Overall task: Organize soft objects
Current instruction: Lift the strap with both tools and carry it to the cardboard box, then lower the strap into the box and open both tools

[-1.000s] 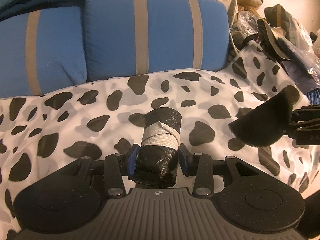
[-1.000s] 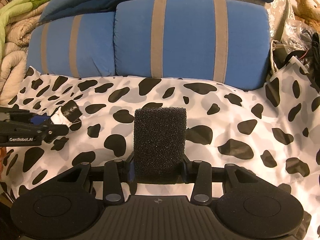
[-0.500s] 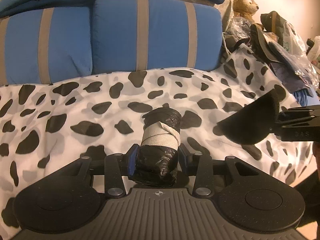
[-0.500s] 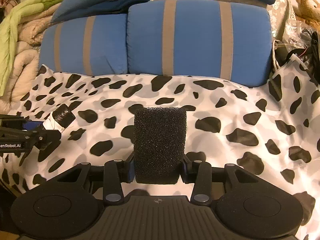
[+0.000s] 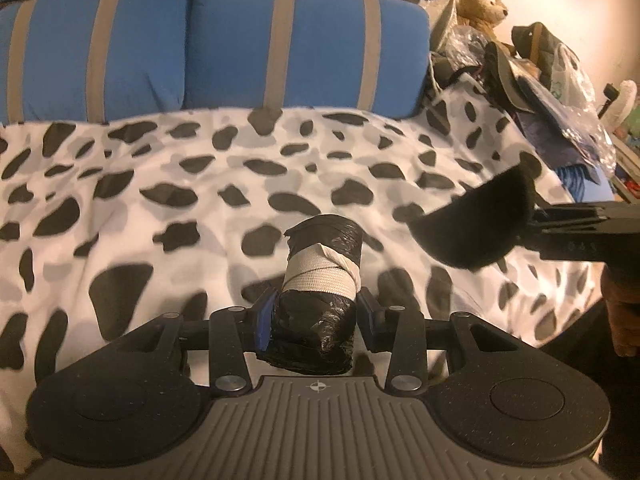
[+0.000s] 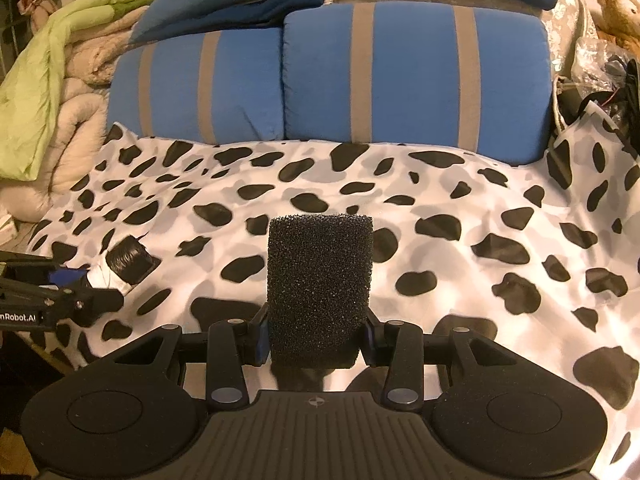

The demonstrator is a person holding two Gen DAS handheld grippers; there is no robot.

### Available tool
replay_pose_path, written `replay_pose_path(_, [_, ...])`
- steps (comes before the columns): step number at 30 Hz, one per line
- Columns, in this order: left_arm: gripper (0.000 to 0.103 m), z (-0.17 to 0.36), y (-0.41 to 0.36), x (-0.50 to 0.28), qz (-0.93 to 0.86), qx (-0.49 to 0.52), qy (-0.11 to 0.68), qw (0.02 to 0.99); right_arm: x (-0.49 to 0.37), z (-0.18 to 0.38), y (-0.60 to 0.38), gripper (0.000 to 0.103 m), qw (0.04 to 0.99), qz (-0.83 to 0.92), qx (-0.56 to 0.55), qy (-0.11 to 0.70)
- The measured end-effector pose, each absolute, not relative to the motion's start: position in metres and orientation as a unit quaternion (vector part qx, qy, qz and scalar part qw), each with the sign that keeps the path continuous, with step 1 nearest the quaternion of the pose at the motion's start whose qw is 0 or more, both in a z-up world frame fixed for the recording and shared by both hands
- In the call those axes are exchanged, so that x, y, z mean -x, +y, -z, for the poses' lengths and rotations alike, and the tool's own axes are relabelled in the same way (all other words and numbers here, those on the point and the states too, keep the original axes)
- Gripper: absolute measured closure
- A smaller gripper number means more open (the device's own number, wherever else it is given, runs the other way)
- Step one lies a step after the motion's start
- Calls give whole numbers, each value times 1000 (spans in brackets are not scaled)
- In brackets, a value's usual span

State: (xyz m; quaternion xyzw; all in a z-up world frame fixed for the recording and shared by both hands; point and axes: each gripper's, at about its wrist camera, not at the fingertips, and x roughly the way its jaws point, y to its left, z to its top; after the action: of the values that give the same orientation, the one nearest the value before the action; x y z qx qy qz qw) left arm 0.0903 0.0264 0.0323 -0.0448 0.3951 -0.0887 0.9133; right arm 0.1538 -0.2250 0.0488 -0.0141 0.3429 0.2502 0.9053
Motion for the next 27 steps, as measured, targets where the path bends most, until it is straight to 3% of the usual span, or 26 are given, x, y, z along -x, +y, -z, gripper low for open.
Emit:
replay_pose_path(15, [62,-15,5,-47,103,46,469,876,-99,-42,-223,58,884,-278,14,376])
replay_pose_path(27, [62,-3,-4,-30,88,55,522,846,-53,-29,-218,58,839,-286,-4,463])
